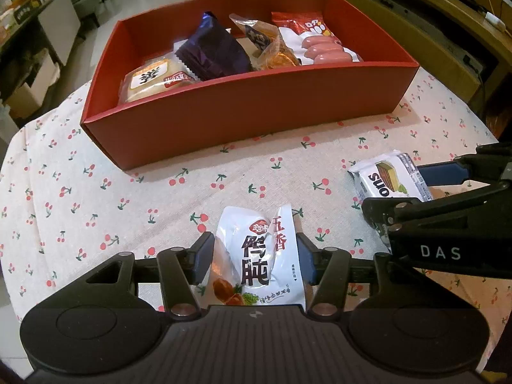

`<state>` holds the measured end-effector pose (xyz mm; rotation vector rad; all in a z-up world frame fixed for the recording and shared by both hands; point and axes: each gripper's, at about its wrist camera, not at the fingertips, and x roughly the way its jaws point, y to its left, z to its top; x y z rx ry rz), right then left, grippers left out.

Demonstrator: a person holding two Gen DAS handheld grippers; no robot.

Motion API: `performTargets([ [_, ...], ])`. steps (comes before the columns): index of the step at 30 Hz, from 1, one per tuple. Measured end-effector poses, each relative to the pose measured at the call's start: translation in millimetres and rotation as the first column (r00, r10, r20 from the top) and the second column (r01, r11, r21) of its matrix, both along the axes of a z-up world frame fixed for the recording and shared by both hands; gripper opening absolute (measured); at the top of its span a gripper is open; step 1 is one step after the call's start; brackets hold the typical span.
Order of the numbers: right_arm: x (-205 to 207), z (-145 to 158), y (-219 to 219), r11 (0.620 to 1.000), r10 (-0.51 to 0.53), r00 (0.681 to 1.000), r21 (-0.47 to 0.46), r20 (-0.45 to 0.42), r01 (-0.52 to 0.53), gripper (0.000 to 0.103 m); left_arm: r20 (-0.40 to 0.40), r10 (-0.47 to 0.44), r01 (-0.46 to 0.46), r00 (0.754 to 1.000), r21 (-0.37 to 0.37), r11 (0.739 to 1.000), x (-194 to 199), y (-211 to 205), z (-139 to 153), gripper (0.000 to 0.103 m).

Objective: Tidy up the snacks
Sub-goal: 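Hold the duck-neck bag in left tool while right tool holds the Kaprons bag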

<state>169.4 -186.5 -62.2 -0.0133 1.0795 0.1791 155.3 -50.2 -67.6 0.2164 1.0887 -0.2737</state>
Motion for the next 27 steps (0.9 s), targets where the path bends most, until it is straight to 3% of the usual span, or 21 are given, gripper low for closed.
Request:
performTargets([
  [27, -0.6, 3.2, -1.7, 1.000, -0.002, 1.000, 0.000, 0.013, 0.002, 0.070, 0.022, 0.002, -0.002, 1.000, 0.010, 1.000, -3.3, 0.0, 4.5, 0.060],
])
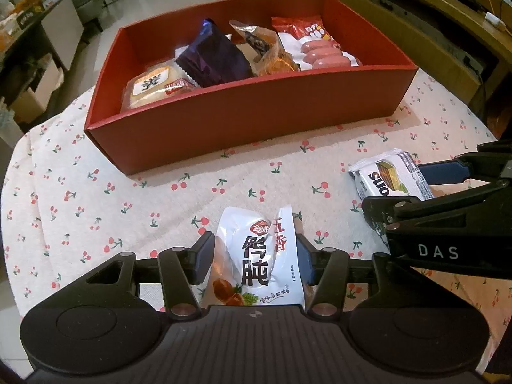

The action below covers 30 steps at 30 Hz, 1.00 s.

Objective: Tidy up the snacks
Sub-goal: 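Hold the duck-neck bag in left tool while right tool holds the Kaprons bag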

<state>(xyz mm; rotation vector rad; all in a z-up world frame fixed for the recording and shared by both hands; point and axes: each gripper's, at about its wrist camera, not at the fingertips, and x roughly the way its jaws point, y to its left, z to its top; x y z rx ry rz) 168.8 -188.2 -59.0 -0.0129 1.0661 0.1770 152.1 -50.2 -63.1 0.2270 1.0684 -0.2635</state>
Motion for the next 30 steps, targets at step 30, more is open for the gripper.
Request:
performTargets([
  [30, 0, 22, -3, 0.999, -0.022, 0.997, 0.036, 0.075, 0.019, 0.070, 0.051, 0.015, -0.014, 0.999, -0.021, 1.000, 0, 1, 15, 0.060],
])
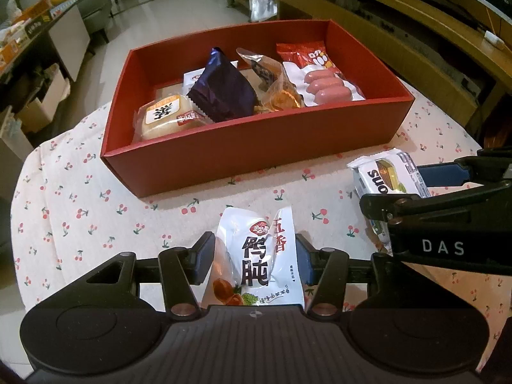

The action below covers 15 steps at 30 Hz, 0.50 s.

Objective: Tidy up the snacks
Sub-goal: 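Hold the duck-neck bag in left tool while right tool holds the Kaprons bag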

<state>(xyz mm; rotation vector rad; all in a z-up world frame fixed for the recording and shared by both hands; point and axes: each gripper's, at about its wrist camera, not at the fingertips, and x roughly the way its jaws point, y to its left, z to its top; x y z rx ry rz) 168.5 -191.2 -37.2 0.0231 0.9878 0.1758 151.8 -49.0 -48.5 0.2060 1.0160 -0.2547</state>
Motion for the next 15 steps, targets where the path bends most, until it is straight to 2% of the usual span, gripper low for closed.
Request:
performTargets([
  [15, 0.1, 2.6, 0.6, 1.000, 0.000, 1.000, -0.002, 0.010, 0.000, 0.070, 0.006, 0.004, -0.004, 1.000, -0.002, 1.000, -1.1, 0.5, 2.9, 0.059],
])
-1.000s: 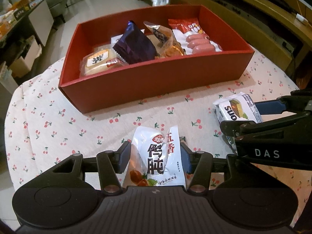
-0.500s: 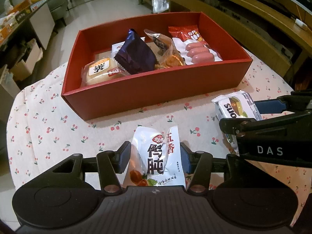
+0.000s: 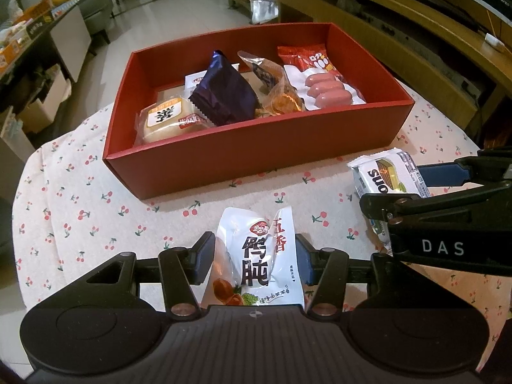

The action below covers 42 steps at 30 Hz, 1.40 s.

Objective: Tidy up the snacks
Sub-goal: 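Hold the duck-neck bag in left tool while right tool holds the Kaprons bag, then lift the duck-neck bag with left tool while right tool lifts Kaprons bag toward box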

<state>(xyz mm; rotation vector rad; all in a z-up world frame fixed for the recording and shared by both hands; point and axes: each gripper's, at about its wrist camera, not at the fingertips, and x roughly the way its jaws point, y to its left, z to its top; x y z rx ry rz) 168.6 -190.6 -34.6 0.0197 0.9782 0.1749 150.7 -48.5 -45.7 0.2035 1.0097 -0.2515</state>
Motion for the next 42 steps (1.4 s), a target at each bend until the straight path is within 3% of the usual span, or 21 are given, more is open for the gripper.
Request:
performTargets([
  [8, 3, 11, -1, 1.000, -0.012, 0.999, 0.015, 0.034, 0.011, 0.070, 0.020, 0.012, -0.012, 1.000, -0.018, 1.000, 5, 2, 11, 0.060],
  [11, 4, 18, 3, 0.997, 0.014, 0.999, 0.081, 0.039, -0.017, 0.069, 0.007, -0.033, 0.033, 0.999, -0.062, 0.998, 2, -6, 15, 0.061],
  [14, 1, 27, 15, 0.998, 0.036, 0.996, 0.049, 0.086, -0.041, 0.069, 0.047, -0.083, 0.082, 0.995, 0.020, 0.996, -6, -23, 16, 0.061],
  [16, 0, 31, 15, 0.997, 0.034, 0.994, 0.064, 0.101, -0.040, 0.069, 0.032, -0.095, 0.095, 0.995, 0.000, 0.995, -7, -24, 16, 0.061],
  [22, 4, 34, -6, 0.997, -0.028, 0.993, 0.071, 0.112, 0.020, 0.069, 0.000, -0.037, 0.037, 0.999, -0.011, 0.999, 1, -6, 7, 0.061],
  [26, 8, 25, -13, 0.999, -0.048, 0.995, 0.024, 0.093, 0.046, 0.069, 0.011, -0.020, 0.021, 1.000, -0.014, 1.000, 2, -3, 9, 0.061],
  [30, 9, 13, -12, 0.999, -0.038, 0.998, -0.015, 0.051, 0.038, 0.069, 0.017, -0.017, 0.017, 1.000, -0.017, 1.000, 4, -4, 12, 0.061],
  [42, 8, 19, -4, 1.000, -0.026, 0.997, -0.011, 0.069, 0.026, 0.069, 0.071, 0.002, -0.001, 0.997, -0.018, 1.000, 9, -1, 25, 0.061],
])
